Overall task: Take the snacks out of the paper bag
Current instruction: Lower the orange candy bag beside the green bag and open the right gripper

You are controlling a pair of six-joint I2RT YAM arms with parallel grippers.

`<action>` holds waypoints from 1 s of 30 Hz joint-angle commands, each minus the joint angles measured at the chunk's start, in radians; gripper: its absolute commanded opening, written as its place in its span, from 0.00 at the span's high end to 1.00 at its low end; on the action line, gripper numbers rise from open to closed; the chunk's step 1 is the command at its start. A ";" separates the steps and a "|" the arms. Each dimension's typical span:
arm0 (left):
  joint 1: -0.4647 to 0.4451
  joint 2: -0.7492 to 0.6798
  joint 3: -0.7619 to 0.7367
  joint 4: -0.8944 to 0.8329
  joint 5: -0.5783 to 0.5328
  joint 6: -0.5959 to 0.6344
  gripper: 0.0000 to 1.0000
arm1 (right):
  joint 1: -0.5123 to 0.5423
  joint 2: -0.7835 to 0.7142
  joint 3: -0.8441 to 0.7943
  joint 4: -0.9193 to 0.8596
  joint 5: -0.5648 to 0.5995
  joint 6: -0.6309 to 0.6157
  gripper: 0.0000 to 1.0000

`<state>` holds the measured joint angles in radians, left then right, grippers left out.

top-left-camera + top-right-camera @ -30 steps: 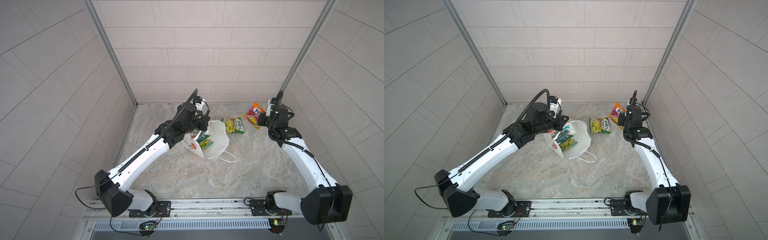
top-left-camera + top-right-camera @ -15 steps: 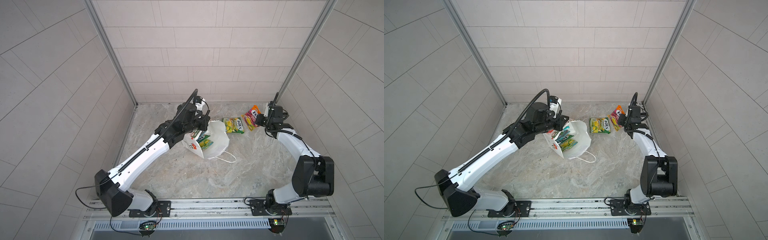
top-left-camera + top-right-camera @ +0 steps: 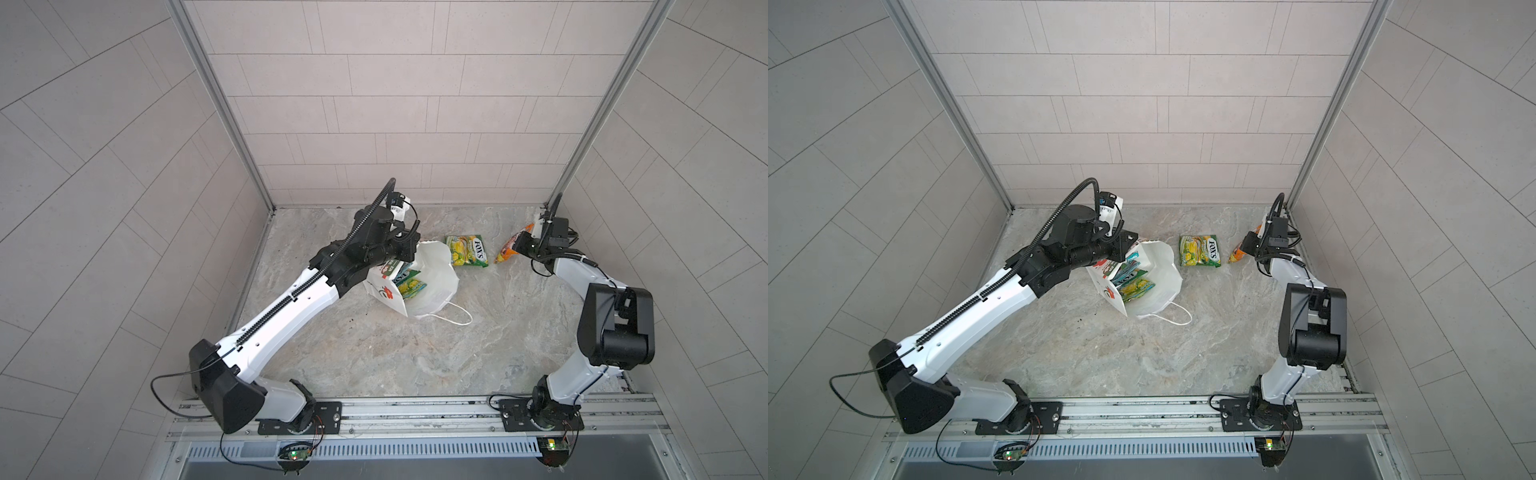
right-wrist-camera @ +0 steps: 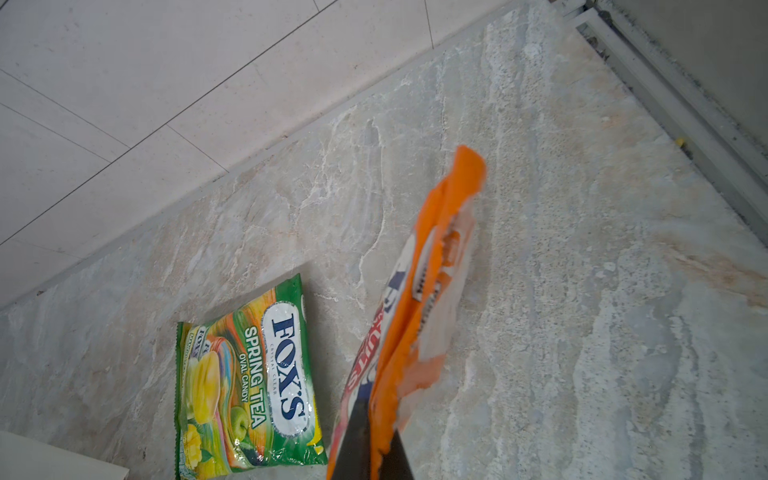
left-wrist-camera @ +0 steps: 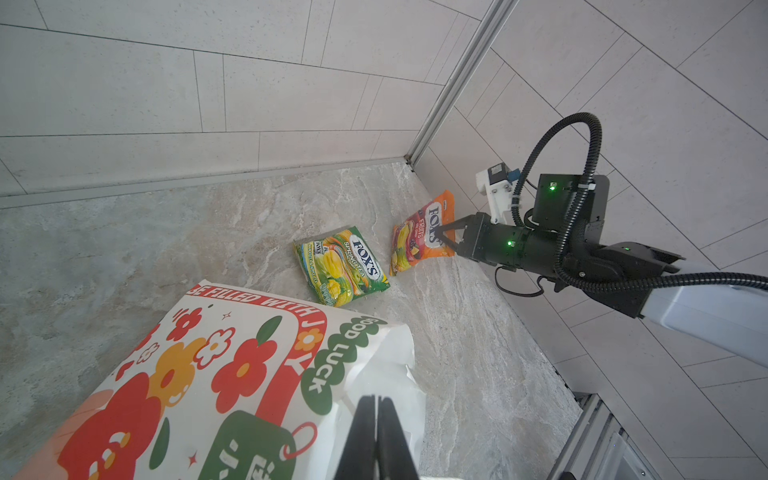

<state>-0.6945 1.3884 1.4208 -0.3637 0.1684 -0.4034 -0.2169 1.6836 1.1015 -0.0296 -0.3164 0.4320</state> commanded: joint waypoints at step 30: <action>-0.006 -0.008 0.013 -0.008 -0.007 0.009 1.00 | -0.039 0.199 0.193 -0.263 0.132 -0.108 0.94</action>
<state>-0.6945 1.3884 1.4208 -0.3653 0.1677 -0.4030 -0.2481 1.8679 1.2640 -0.2485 -0.2337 0.3473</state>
